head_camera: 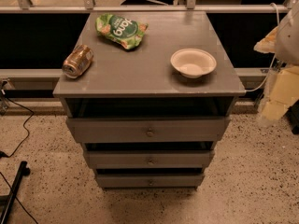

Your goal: Open bottom drawer

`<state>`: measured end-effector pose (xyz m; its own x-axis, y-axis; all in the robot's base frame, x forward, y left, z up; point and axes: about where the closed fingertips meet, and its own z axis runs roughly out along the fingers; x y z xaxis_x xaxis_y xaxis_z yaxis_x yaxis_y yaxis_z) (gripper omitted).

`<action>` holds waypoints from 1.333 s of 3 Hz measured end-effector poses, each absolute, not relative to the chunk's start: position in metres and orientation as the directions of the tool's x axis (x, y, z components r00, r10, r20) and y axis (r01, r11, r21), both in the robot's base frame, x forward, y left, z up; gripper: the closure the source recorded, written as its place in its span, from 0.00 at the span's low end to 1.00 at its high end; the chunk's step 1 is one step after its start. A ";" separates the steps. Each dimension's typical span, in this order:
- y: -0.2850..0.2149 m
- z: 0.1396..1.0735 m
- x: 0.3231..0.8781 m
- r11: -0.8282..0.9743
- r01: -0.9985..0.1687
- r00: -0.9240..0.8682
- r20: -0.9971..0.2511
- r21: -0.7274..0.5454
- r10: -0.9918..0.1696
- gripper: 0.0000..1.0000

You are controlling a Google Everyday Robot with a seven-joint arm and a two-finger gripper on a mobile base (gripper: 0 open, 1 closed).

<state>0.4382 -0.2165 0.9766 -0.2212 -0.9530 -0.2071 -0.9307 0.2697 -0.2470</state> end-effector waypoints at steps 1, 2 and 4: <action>-0.217 0.977 0.438 0.270 -0.931 -0.221 -0.207 -0.247 -0.953 0.00; -0.211 0.958 0.437 0.239 -0.941 -0.177 -0.255 -0.238 -0.950 0.00; -0.198 0.841 0.412 0.172 -0.948 -0.016 -0.497 -0.269 -0.868 0.00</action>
Offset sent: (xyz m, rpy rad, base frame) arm -0.0077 0.0208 -0.0889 0.2290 0.0032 0.2086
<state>0.4121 -0.1983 0.8411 -0.0164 -0.8678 -0.4966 -0.9478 0.1717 -0.2687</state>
